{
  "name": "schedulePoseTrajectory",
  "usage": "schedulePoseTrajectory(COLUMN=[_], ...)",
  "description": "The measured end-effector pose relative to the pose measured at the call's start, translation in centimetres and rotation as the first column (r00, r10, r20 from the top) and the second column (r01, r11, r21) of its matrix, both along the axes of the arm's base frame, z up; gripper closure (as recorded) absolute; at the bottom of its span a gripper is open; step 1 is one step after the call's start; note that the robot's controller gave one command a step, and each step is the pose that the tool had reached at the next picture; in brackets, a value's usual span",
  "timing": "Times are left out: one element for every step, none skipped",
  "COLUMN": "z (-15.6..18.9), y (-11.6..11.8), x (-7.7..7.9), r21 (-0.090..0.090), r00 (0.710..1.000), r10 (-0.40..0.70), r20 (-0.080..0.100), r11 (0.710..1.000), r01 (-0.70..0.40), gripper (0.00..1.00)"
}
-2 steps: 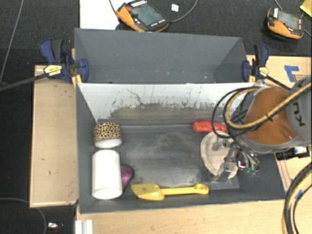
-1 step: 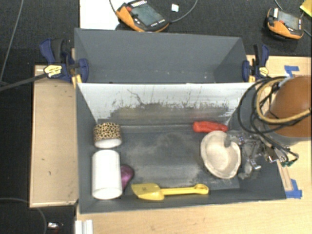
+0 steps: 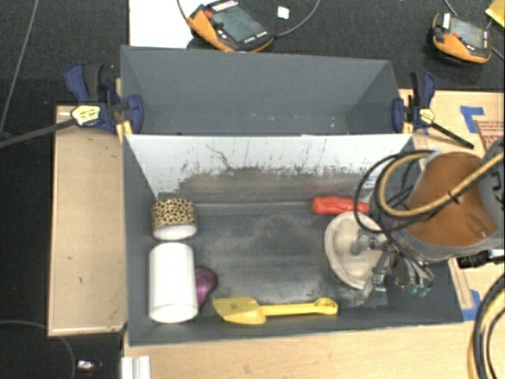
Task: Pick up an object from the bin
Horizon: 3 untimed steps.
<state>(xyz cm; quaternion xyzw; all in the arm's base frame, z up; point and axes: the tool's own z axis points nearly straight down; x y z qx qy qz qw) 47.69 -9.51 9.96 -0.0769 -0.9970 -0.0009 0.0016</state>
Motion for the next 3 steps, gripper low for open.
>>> schedulePoseTrajectory(z=[-2.5, -2.9, -2.9], y=[-1.1, 0.4, 0.4], x=[0.2, 0.3, 0.3], r21=[-0.022, -0.003, -0.004], r00=[0.706, 0.876, 0.876], r10=[0.708, 0.482, 0.482], r20=[0.019, 0.007, 0.007], r11=[0.706, 0.876, 0.876], r01=[-0.708, -0.482, -0.482], gripper=[0.00, 1.00, 1.00])
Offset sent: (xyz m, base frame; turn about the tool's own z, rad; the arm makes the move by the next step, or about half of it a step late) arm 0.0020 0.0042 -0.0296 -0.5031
